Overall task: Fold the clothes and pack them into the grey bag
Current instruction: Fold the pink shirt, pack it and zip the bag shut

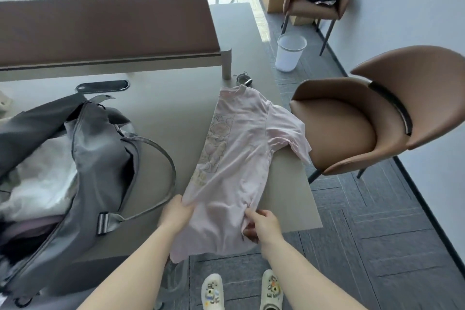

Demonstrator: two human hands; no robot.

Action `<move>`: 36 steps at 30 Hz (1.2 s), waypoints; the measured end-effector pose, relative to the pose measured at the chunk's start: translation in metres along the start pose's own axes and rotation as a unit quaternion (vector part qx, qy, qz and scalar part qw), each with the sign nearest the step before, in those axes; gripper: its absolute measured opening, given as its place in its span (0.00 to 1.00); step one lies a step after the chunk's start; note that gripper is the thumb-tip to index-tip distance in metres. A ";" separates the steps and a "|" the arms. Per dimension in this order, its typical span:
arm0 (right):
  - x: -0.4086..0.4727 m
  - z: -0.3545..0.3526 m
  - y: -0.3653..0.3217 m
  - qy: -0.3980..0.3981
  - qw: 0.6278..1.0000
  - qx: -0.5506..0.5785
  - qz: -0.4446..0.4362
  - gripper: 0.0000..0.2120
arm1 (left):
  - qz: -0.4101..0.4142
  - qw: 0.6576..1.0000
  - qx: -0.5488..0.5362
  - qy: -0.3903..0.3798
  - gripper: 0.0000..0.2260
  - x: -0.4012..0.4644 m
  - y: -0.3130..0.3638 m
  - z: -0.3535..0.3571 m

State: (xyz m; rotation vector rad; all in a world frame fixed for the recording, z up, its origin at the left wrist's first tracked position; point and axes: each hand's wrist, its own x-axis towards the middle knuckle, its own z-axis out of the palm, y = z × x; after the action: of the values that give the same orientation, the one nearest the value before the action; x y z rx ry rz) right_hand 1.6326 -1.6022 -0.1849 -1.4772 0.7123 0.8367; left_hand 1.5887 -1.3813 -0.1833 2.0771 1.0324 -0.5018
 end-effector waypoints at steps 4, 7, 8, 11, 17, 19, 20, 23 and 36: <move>-0.006 0.009 0.010 0.041 0.994 -0.076 -0.060 0.16 | 0.011 0.998 0.057 0.013 0.06 0.006 -0.010 0.001; -0.018 0.011 0.009 0.118 0.983 -0.045 -0.135 0.18 | 0.015 0.996 0.077 0.045 0.07 0.007 -0.012 -0.003; -0.021 0.009 0.009 0.136 0.979 -0.033 -0.151 0.17 | 0.013 0.996 0.071 0.054 0.07 0.007 -0.012 -0.005; -0.027 0.008 0.008 0.132 0.975 0.005 -0.178 0.14 | 0.001 0.997 0.075 0.033 0.09 0.010 -0.014 -0.008; -0.025 0.016 0.017 0.036 0.996 -0.050 -0.070 0.06 | 0.026 0.998 0.057 -0.010 0.05 0.014 -0.011 -0.007; -0.024 0.022 0.017 0.046 0.994 -0.045 -0.084 0.10 | 0.039 0.996 0.074 -0.010 0.06 0.015 -0.010 -0.009; -0.026 0.025 0.015 0.050 0.994 -0.030 -0.096 0.10 | 0.039 0.996 0.079 -0.002 0.07 0.015 -0.010 -0.010; -0.027 0.028 0.013 0.060 0.992 0.024 -0.105 0.06 | 0.036 0.997 0.062 0.036 0.05 0.014 -0.010 -0.016; -0.033 0.022 0.029 0.003 0.998 -0.023 -0.052 0.07 | 0.159 0.949 0.251 0.108 0.14 0.029 0.012 -0.006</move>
State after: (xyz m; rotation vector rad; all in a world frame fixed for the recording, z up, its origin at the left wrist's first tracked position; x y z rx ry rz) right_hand 1.5886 -1.5843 -0.1736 -1.5450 0.6189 0.7729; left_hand 1.6155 -1.3669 -0.1925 2.7439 0.7073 -0.4039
